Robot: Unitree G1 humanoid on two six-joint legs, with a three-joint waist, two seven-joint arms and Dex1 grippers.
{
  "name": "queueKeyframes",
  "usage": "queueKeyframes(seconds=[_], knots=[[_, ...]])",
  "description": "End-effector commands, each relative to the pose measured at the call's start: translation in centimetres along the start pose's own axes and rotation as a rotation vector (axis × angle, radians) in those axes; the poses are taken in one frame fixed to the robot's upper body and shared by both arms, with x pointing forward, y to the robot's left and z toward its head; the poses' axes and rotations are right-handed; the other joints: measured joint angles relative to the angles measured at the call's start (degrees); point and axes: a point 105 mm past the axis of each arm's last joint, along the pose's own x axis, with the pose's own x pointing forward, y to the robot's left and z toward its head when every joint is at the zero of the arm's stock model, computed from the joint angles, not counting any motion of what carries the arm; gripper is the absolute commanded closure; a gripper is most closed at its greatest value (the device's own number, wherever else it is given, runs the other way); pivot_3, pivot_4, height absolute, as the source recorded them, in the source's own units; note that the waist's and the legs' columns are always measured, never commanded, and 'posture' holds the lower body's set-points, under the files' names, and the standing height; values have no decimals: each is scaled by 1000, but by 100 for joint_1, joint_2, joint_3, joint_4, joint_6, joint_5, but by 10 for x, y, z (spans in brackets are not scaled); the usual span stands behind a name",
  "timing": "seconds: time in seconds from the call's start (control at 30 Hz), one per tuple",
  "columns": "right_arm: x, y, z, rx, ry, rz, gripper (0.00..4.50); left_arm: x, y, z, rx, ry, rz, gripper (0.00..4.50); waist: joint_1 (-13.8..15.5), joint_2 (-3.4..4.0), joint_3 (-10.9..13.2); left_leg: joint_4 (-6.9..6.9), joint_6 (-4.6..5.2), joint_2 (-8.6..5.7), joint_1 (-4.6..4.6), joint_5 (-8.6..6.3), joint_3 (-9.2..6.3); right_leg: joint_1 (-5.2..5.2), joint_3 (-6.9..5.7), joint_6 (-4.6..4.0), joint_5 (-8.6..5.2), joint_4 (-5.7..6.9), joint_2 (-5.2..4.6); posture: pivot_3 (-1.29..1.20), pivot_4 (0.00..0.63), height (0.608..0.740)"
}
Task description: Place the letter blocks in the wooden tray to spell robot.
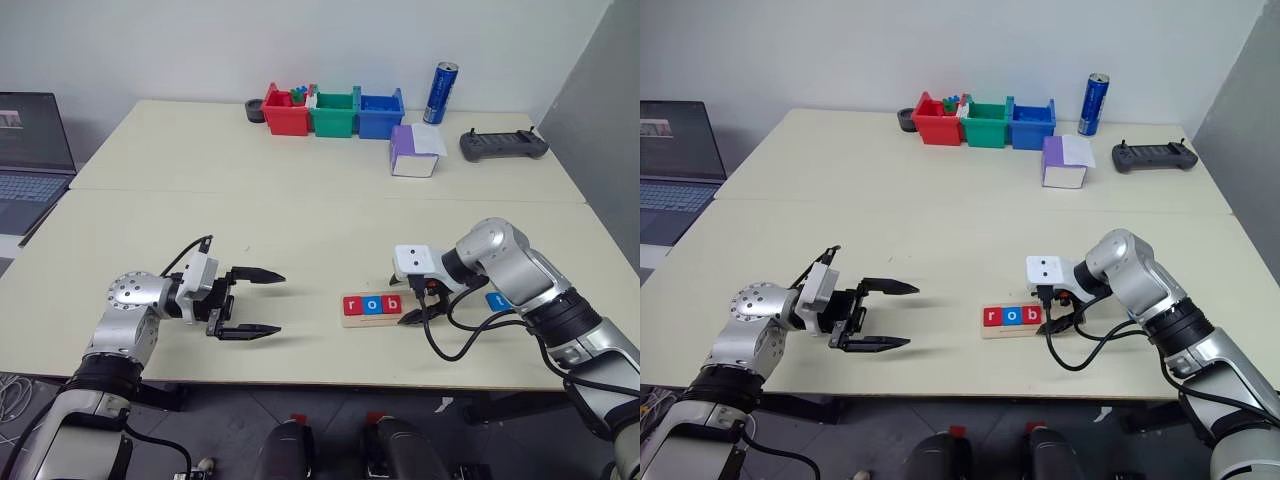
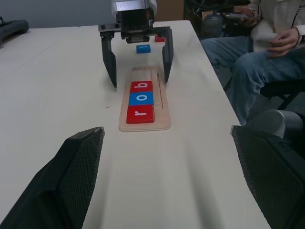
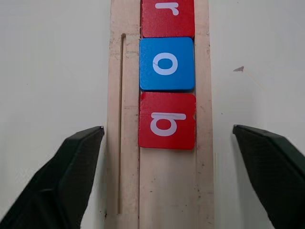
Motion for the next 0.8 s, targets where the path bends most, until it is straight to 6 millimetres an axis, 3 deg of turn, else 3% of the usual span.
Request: queueKeyframes(seconds=[0.03,0.13,0.3,0.43,0.57,0.7,0.8], knots=[[-24,-7,22,-63,-62,-43,36,-7,2,6,36,5,13,0,0,0,0,0,0,0,0,0,0,0,0,0,0,0,0,0,150,740],[-36,-8,26,-43,-106,-73,36,-7,2,5,37,6,14,0,1,0,0,0,0,0,0,0,0,0,0,0,0,0,0,0,150,740],[-85,-14,16,216,-316,-310,36,-14,-2,0,28,13,29,0,16,0,0,-1,-1,-1,-3,0,-2,0,-2,-4,2,-3,-4,0,150,740],[-116,-14,-29,487,-422,-621,36,-14,-4,-3,18,14,24,0,59,-3,-2,-5,-2,-3,-7,-1,-14,8,-14,-25,13,-23,-10,0,150,740],[-136,7,-85,749,-472,-978,36,-9,-4,-6,9,8,9,0,63,-3,-2,-9,-2,-4,-11,0,-12,8,-13,-16,8,-32,-12,0,150,740],[-157,29,-106,860,-543,-1170,36,-6,-2,-5,7,3,2,0,20,10,3,-11,-2,-5,-10,0,-8,4,-9,0,-1,-22,-11,0,150,740],[-159,43,-119,912,-503,-1212,36,-6,0,-5,1,10,-4,0,-8,12,1,-11,0,-3,-3,-1,-7,5,-8,1,-2,-17,-6,0,150,740]])
